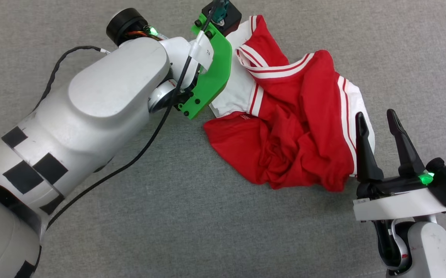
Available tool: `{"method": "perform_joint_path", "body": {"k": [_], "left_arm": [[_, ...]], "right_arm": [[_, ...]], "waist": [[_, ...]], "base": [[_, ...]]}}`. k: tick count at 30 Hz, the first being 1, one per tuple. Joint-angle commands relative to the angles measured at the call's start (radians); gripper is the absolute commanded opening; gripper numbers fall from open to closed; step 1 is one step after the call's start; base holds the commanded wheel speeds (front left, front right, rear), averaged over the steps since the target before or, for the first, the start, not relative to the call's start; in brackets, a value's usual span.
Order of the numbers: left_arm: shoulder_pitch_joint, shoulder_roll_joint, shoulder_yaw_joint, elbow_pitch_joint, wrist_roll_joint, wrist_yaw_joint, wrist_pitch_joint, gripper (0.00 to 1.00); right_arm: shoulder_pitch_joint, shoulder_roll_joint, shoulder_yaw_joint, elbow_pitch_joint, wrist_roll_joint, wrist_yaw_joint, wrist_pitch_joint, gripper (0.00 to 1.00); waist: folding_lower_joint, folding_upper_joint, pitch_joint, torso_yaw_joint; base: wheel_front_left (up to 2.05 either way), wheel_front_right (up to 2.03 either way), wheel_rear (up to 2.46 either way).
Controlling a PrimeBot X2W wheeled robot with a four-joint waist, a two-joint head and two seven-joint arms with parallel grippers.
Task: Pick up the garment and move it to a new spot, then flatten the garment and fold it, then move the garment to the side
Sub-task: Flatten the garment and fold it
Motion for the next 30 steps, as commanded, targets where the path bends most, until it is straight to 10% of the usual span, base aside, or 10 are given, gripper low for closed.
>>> {"method": "perform_joint_path", "body": {"k": [1,13,15,30], "left_arm": [[-0.025,0.006,-0.014,0.005,-0.013,-0.003,0.015,1.00],[0.094,0.067,-0.039,-0.065,0.107,-0.003,0.256,1.00],[0.105,0.081,-0.039,-0.081,0.107,-0.003,0.264,0.00],[0.025,0.088,-0.040,-0.134,0.057,-0.003,0.006,0.00]], "right_arm": [[-0.023,-0.002,0.006,-0.005,0.011,-0.001,-0.006,1.00],[-0.051,-0.002,0.028,-0.009,0.036,-0.001,-0.006,1.00],[-0.054,-0.002,0.024,-0.009,0.036,-0.001,-0.006,1.00],[-0.036,-0.002,-0.010,0.002,0.001,-0.001,-0.006,1.00]], "waist": [[-0.0001,0.0044,0.058,-0.049],[-0.0001,0.0044,0.109,-0.087],[-0.0001,0.0044,0.112,-0.085],[-0.0001,0.0044,0.008,0.025]], "base": [[0.00,0.00,0.00],[0.00,0.00,0.00],[0.00,0.00,0.00],[0.00,0.00,0.00]]}}
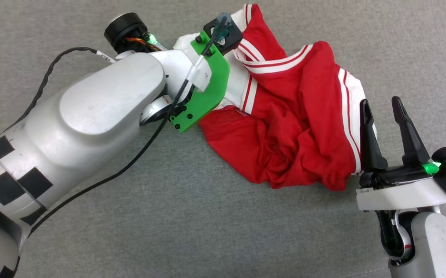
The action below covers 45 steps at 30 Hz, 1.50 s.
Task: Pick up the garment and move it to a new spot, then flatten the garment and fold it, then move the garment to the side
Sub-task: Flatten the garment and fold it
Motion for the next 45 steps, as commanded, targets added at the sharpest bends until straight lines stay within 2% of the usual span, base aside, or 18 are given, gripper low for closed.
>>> {"method": "perform_joint_path", "body": {"k": [1,7,14,21,22,23,27,30,38,39,40,41,45], "left_arm": [[0.009,0.020,-0.001,-0.007,-0.019,-0.003,-0.036,0.00],[0.009,0.089,-0.002,-0.052,-0.042,-0.003,-0.134,0.00],[0.049,0.197,-0.002,-0.062,-0.053,-0.003,-0.185,0.00],[0.131,0.302,-0.002,-0.036,-0.070,0.000,-0.217,0.00],[0.145,0.313,-0.002,-0.031,-0.074,0.003,-0.224,0.00],[0.206,0.348,-0.001,-0.015,-0.101,0.020,-0.248,0.00],[0.301,0.370,-0.001,0.011,-0.139,0.038,-0.280,0.00],[0.375,0.366,-0.001,0.035,-0.175,0.045,-0.303,0.00],[0.520,0.294,0.014,0.130,-0.259,0.044,-0.397,0.00],[0.531,0.282,0.026,0.144,-0.268,0.047,-0.429,0.22],[0.540,0.275,0.033,0.157,-0.271,0.048,-0.454,0.82],[0.548,0.266,0.038,0.171,-0.266,0.050,-0.487,1.00],[0.572,0.243,0.070,0.183,-0.245,0.081,-0.634,1.00]], "right_arm": [[0.016,-0.002,-0.007,0.002,-0.007,-0.001,-0.006,1.00],[0.046,-0.002,-0.027,0.004,-0.024,-0.001,-0.006,1.00],[0.079,-0.002,-0.053,0.009,-0.039,-0.001,-0.006,1.00],[0.102,-0.002,-0.066,0.018,-0.050,-0.001,-0.006,1.00],[0.104,-0.002,-0.067,0.019,-0.050,-0.001,-0.006,1.00],[0.109,-0.002,-0.065,0.023,-0.053,-0.001,-0.006,1.00],[0.116,-0.002,-0.066,0.028,-0.059,-0.001,-0.006,1.00],[0.123,-0.002,-0.070,0.033,-0.064,-0.001,-0.006,1.00],[0.137,-0.002,-0.079,0.047,-0.074,-0.001,-0.006,1.00],[0.140,-0.002,-0.081,0.049,-0.076,-0.001,-0.006,1.00],[0.143,-0.002,-0.082,0.049,-0.077,-0.001,-0.006,1.00],[0.148,-0.002,-0.085,0.050,-0.079,-0.001,-0.006,1.00],[0.165,-0.002,-0.108,0.042,-0.082,-0.001,-0.006,1.00]], "waist": [[-0.0001,0.0044,-0.056,0.051],[-0.0001,0.0044,-0.113,0.111],[-0.0001,0.0044,-0.163,0.172],[-0.0001,0.0044,-0.193,0.209],[-0.0001,0.0044,-0.195,0.210],[-0.0001,0.0044,-0.202,0.211],[-0.0001,0.0044,-0.206,0.205],[-0.0001,0.0044,-0.207,0.199],[-0.0001,0.0044,-0.227,0.192],[-0.0001,0.0044,-0.235,0.192],[-0.0001,0.0044,-0.243,0.193],[-0.0001,0.0044,-0.255,0.195],[-0.0001,0.0044,-0.299,0.208]], "base": [[0.00,0.00,0.00],[0.00,0.00,0.00],[0.00,0.00,0.00],[0.00,0.00,0.00],[0.00,0.00,0.00],[0.00,0.00,0.00],[0.00,0.00,0.00],[0.00,0.00,0.00],[0.00,0.00,0.00],[0.00,0.00,0.00],[0.00,0.00,0.00],[0.00,0.00,0.00],[0.00,0.00,0.00]]}}
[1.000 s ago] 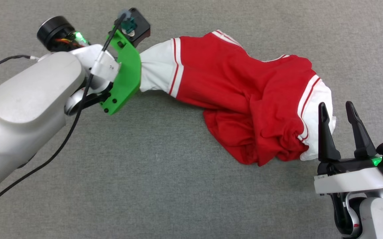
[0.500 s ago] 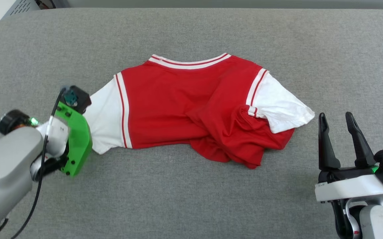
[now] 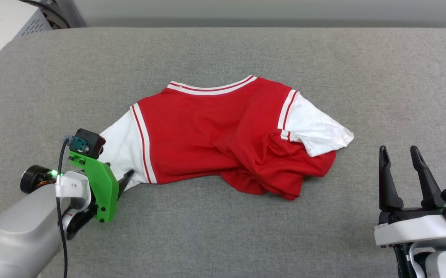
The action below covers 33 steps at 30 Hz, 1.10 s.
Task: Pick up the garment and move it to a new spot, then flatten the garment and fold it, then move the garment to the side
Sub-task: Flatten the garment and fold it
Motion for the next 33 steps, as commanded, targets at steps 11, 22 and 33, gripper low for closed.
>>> {"method": "perform_joint_path", "body": {"k": [11,22,33], "left_arm": [[0.091,-0.009,0.100,-0.126,0.115,0.230,-0.379,1.00],[0.274,-0.041,0.384,-0.388,0.319,0.445,-0.412,1.00],[0.470,-0.183,0.621,-0.453,0.558,0.424,-0.413,1.00]], "right_arm": [[-0.069,-0.003,-0.134,-0.105,-0.122,-0.001,-0.006,1.00],[-0.297,-0.205,-0.075,-0.107,-0.177,-0.001,-0.006,1.00],[-0.482,-0.517,0.301,0.095,0.069,-0.001,0.402,1.00]], "waist": [[0.0001,0.0045,-0.087,0.076],[0.0001,0.0045,-0.073,0.112],[0.0001,0.0045,-0.048,0.134]], "base": [[0.00,0.00,0.00],[0.00,0.00,0.00],[0.00,0.00,0.00]]}}
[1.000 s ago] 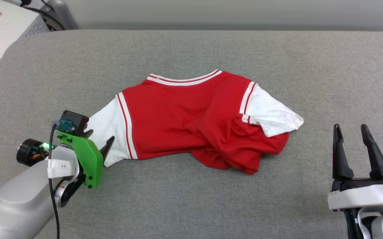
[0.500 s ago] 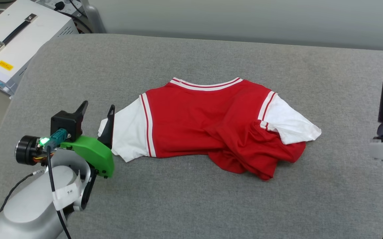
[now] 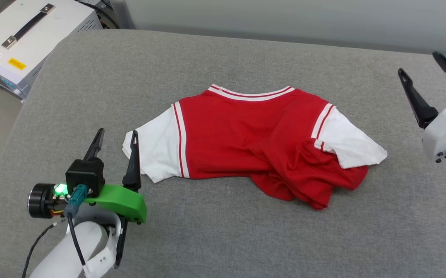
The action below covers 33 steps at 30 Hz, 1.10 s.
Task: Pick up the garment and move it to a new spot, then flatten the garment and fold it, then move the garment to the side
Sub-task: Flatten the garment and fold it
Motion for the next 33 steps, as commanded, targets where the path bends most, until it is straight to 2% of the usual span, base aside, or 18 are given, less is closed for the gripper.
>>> {"method": "perform_joint_path", "body": {"k": [1,3,7,10,13,17,23,30,31,32,33], "left_arm": [[0.019,-0.016,0.019,-0.006,0.023,-0.009,-0.006,1.00],[0.030,-0.042,0.052,-0.009,0.056,-0.023,-0.006,1.00],[0.039,-0.089,0.104,-0.008,0.110,-0.058,-0.006,1.00],[0.039,-0.123,0.138,-0.005,0.145,-0.082,-0.006,1.00],[0.033,-0.155,0.172,0.004,0.180,-0.105,-0.006,1.00],[0.022,-0.194,0.213,0.009,0.221,-0.139,-0.006,1.00],[0.010,-0.247,0.264,0.016,0.279,-0.181,-0.006,1.00],[0.018,-0.287,0.314,0.033,0.333,-0.221,-0.006,1.00],[0.021,-0.290,0.322,0.036,0.341,-0.226,-0.006,1.00],[0.025,-0.292,0.329,0.038,0.347,-0.230,-0.006,1.00],[0.029,-0.295,0.336,0.040,0.353,-0.235,-0.006,1.00]], "right_arm": [[-0.027,-0.030,0.038,0.008,0.045,-0.001,0.062,1.00],[-0.058,-0.094,0.110,0.024,0.138,-0.001,0.188,1.00],[-0.090,-0.175,0.214,0.038,0.301,-0.001,0.418,1.00],[-0.111,-0.206,0.258,0.048,0.411,-0.001,0.550,1.00],[-0.146,-0.233,0.304,0.061,0.454,-0.001,0.638,1.00],[-0.194,-0.218,0.343,0.107,0.479,-0.001,0.689,1.00],[-0.204,-0.179,0.440,0.204,0.483,-0.001,0.698,1.00],[-0.156,-0.158,0.536,0.281,0.528,-0.001,0.612,1.00],[-0.157,-0.161,0.547,0.282,0.529,-0.001,0.587,0.29],[-0.161,-0.164,0.553,0.281,0.527,-0.001,0.560,0.00],[-0.165,-0.167,0.557,0.282,0.530,-0.001,0.531,0.00]], "waist": [[0.0001,0.0045,0.013,0.006],[0.0001,0.0045,0.030,0.012],[0.0001,0.0045,0.063,0.025],[0.0001,0.0045,0.092,0.037],[0.0001,0.0045,0.123,0.050],[0.0001,0.0045,0.163,0.066],[0.0001,0.0045,0.197,0.083],[0.0001,0.0045,0.189,0.077],[0.0001,0.0045,0.183,0.071],[0.0001,0.0045,0.178,0.066],[0.0001,0.0045,0.171,0.059]], "base": [[0.00,0.00,0.00],[0.00,0.00,0.00],[0.00,0.00,0.00],[0.00,0.00,0.00],[0.00,0.00,0.00],[0.00,0.00,0.00],[0.00,0.00,0.00],[0.00,0.00,0.00],[0.00,0.00,0.00],[0.00,0.00,0.00],[0.00,0.00,0.00]]}}
